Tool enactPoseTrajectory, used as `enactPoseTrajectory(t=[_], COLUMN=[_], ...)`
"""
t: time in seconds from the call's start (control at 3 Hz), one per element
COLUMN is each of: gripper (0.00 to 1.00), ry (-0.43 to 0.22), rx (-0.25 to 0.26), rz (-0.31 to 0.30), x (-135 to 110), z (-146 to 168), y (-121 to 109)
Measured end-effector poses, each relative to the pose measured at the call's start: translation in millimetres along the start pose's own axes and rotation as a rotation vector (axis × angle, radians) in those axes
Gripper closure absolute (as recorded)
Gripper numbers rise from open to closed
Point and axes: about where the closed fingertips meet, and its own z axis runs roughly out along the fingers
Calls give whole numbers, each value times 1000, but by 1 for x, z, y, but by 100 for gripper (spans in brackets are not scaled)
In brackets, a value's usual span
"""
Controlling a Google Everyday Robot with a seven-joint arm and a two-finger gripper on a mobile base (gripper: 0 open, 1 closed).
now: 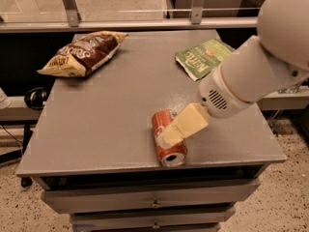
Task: Move coke can near green jalapeno chip bag
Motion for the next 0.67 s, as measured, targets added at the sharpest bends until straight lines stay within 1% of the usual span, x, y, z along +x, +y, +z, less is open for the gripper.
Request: enactPoseTrajectory(t=[0.33, 0.67], gripper=[0, 0], ry=[-10, 10], rx=[22, 46], rz=[10, 24], x=[-8, -6], z=[27, 49], y=[13, 18])
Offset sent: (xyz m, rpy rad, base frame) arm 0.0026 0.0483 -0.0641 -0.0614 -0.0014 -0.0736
